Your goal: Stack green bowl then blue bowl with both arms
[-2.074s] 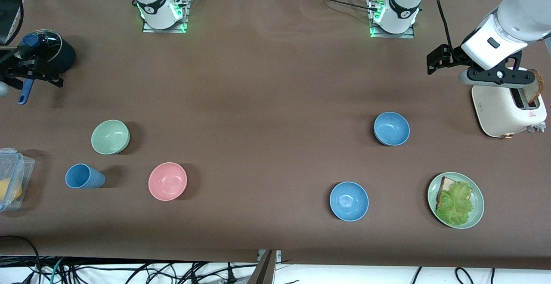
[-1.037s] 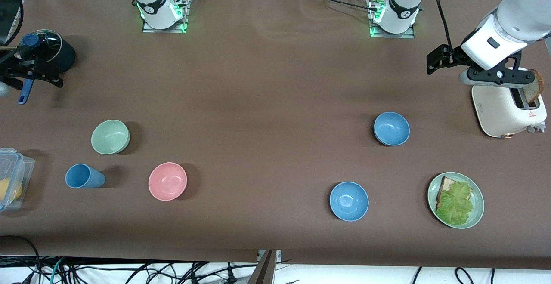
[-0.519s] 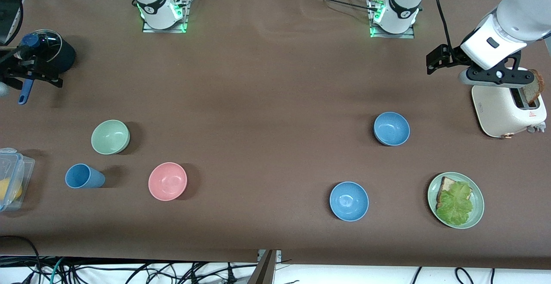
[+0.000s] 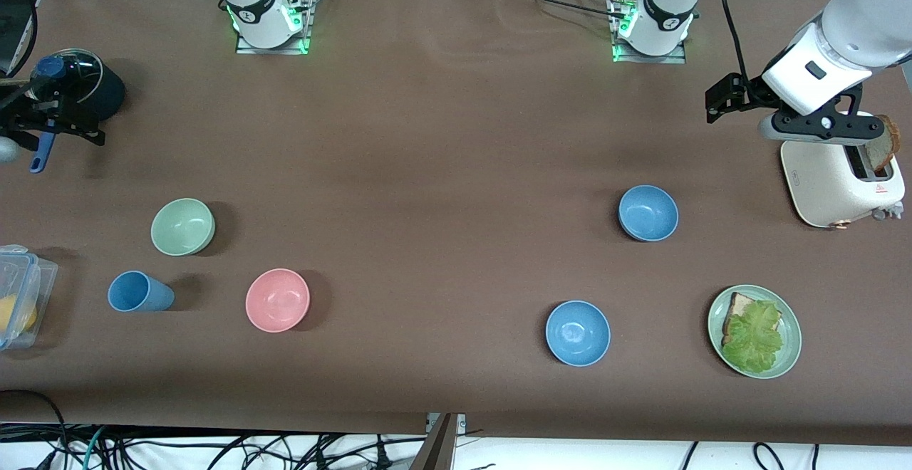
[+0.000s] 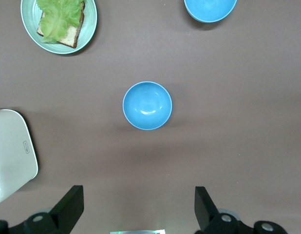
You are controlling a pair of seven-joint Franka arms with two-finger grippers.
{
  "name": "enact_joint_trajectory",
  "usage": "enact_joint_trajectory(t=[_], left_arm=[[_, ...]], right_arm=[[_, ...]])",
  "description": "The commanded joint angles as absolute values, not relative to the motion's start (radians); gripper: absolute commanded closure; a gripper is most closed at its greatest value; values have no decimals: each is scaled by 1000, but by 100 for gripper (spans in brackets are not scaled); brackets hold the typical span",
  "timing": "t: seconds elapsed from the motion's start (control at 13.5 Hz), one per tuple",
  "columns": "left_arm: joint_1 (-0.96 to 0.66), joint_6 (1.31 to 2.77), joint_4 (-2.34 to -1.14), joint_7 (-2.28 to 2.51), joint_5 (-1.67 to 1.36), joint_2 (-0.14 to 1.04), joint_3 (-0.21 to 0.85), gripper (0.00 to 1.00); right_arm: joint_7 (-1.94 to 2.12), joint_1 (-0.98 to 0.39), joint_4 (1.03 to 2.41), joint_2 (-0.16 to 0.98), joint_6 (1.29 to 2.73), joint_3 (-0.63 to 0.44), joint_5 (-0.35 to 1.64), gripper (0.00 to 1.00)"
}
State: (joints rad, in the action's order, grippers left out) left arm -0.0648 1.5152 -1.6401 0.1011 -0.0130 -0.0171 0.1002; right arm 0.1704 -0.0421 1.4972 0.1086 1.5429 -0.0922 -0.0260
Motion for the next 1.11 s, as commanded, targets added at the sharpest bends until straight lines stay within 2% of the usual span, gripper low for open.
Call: enact_joint_trajectory(t=[0.0,0.37,1.04], left_arm=[[-66,1497,-1618,114,-12,-17,101,0],[-58,1494,-1618,112,-11,-17,100,0],[-58,1494,-1618,110,-9,-17,103,0]], right_arm=[[192,-31,1496,144,1540,-90,-41,0],[196,21,1494,253,1558,-95,-41,0],[212,107,1509,497,1729,-95,-40,0]])
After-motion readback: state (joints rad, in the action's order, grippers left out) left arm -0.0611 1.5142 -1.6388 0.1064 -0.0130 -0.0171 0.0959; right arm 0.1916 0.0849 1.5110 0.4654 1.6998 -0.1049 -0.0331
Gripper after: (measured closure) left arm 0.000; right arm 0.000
